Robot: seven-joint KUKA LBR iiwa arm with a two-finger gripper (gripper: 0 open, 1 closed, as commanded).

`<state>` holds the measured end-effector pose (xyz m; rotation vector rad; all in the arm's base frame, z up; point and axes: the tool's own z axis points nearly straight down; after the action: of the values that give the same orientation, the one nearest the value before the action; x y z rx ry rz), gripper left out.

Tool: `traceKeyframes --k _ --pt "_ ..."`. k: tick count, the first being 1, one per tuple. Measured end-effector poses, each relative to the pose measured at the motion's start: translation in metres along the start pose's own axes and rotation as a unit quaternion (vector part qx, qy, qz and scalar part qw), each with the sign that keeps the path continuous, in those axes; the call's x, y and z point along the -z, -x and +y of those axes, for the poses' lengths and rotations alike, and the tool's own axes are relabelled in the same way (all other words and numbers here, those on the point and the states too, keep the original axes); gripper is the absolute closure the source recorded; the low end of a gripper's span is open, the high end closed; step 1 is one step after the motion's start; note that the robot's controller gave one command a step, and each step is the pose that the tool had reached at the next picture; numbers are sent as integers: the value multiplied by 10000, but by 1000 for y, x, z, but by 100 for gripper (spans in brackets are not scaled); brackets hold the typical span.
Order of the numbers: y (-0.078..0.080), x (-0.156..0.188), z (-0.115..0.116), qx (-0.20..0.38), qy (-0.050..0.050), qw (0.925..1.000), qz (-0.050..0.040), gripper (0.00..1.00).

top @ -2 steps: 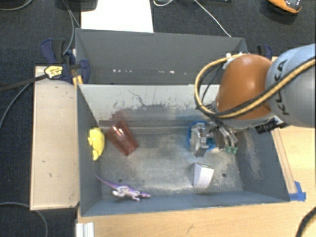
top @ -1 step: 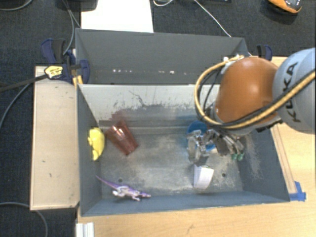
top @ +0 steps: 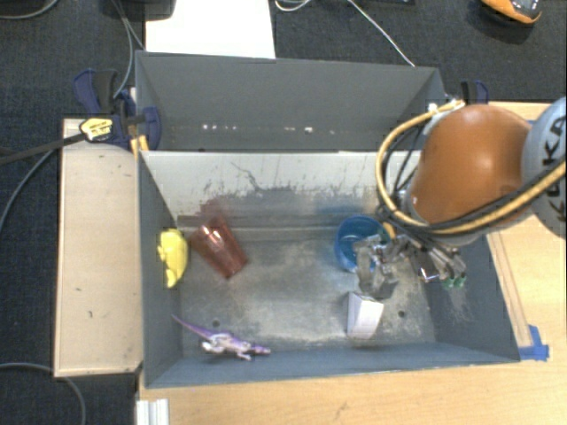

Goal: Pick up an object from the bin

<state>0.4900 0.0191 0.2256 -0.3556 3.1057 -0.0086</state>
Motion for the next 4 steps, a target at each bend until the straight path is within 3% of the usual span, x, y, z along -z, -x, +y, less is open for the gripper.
traceKeyframes --k 1,2,3,4 --pt "42 -21 -13 -243 43 9997 37 100" --pt "87 -17 7 885 -3 9961 -35 0" --pt "86 -17 6 876 -2 9962 -30 0" --pt "71 -50 -23 721 -2 9974 -68 0"
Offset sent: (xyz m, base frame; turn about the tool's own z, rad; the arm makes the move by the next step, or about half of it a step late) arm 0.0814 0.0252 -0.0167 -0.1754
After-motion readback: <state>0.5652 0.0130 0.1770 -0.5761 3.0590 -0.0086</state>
